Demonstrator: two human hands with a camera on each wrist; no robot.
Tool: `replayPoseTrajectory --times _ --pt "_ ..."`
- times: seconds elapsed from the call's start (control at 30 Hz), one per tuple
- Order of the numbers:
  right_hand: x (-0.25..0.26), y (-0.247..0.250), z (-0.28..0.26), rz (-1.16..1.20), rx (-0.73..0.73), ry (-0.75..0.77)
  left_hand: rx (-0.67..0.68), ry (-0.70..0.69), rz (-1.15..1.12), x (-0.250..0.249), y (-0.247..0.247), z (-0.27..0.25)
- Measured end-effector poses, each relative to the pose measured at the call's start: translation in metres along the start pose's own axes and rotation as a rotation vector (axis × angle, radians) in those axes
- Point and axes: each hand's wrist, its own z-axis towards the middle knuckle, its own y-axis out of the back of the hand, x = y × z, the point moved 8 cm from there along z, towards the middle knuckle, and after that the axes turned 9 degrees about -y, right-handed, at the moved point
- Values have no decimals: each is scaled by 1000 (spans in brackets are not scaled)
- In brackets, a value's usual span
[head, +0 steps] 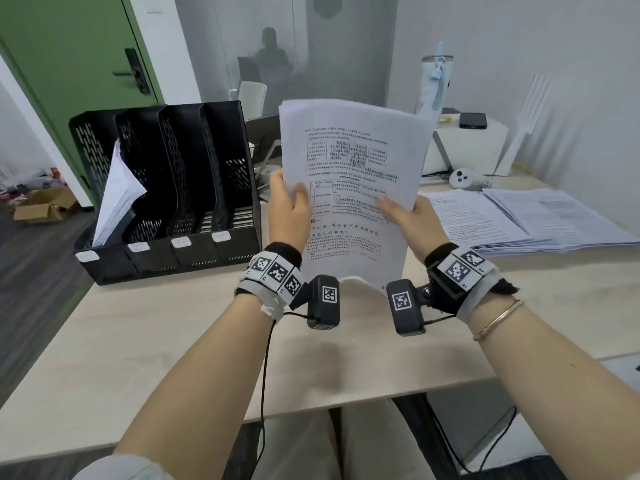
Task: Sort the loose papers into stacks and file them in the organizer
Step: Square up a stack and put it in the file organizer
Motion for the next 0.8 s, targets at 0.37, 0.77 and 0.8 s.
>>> replayPoseTrajectory --times 0.37,0.77,0.8 --pt "-10 -15 -5 -15 71 -29 -61 97 -53 24 -4 -13" --pt "-23 -21 -10 -43 97 -73 -150 104 -52 37 4 -15" --pt "-30 -26 -11 -57 130 -108 -126 120 -56 40 1 -17"
